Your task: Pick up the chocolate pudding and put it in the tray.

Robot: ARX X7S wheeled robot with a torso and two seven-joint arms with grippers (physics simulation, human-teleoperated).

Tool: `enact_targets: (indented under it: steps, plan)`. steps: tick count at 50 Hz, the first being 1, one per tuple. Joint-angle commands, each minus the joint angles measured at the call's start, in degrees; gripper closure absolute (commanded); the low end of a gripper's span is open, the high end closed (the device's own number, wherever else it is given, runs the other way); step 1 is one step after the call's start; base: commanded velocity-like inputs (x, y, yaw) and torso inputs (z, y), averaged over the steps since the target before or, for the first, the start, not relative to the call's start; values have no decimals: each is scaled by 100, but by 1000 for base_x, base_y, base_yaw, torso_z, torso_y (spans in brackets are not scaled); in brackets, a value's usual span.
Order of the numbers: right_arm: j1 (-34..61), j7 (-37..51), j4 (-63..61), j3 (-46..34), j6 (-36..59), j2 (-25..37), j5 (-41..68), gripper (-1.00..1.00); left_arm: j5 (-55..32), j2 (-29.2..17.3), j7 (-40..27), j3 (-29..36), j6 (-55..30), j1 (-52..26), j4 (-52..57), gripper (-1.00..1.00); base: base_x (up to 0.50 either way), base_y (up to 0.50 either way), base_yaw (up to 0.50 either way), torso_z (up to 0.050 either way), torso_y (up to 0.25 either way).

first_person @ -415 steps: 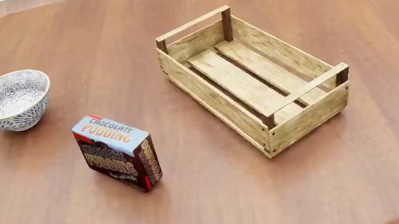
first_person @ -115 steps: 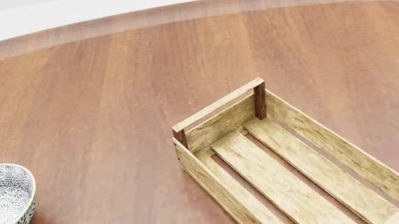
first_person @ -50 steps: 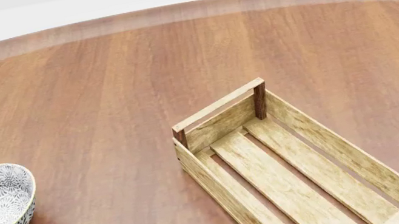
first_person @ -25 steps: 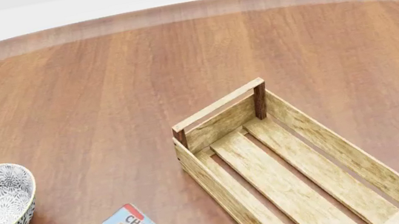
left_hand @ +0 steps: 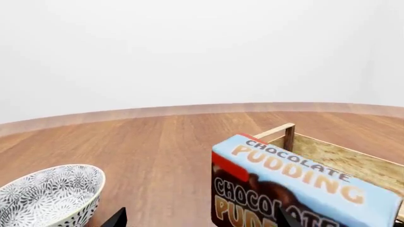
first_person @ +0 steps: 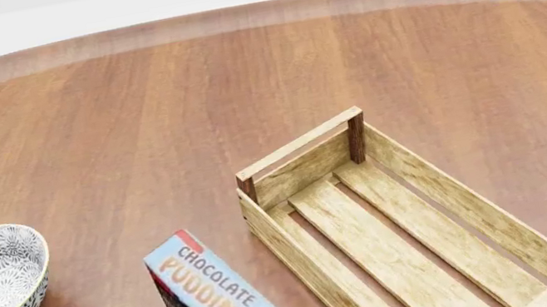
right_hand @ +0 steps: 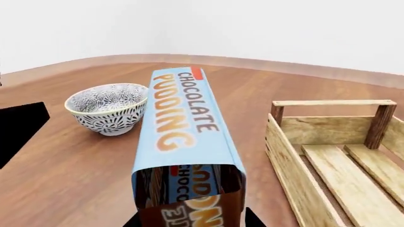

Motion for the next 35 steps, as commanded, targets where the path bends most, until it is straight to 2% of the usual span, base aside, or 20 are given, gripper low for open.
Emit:
enact_targets:
  steps: [1,19,35]
  plan:
    - [130,143,-438,161,277,177,-50,100,-20,4,3,15,59,-50,-123,-100,0,0,0,0,0]
    - [193,389,-508,577,309,369,181,100,-27,-17,-28,59,82,-59,-170,-100,0,0,0,0,1]
    - [93,432,52,1023,-271,381,372,100,-22,-15,-47,104,141,-80,-275,-100,0,0,0,0,0]
